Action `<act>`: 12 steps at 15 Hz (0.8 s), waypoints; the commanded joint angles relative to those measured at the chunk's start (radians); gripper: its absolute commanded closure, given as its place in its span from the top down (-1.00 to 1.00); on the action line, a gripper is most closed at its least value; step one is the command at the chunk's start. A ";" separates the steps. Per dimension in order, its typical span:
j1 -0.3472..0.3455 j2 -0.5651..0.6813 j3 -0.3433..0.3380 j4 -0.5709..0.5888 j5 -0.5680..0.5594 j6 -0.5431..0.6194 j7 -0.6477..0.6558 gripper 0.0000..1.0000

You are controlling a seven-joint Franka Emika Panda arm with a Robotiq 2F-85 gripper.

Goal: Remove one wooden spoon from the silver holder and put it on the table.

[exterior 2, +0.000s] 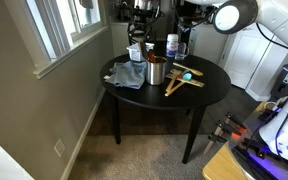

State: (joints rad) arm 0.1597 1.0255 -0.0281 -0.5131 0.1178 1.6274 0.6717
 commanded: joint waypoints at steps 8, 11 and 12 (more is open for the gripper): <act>-0.041 -0.010 0.036 -0.006 0.042 -0.234 0.004 1.00; -0.044 -0.008 0.034 0.002 0.040 -0.264 0.003 1.00; -0.043 -0.008 0.034 0.004 0.038 -0.267 0.002 1.00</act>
State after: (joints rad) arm 0.1301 1.0255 -0.0090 -0.5128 0.1352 1.3974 0.6721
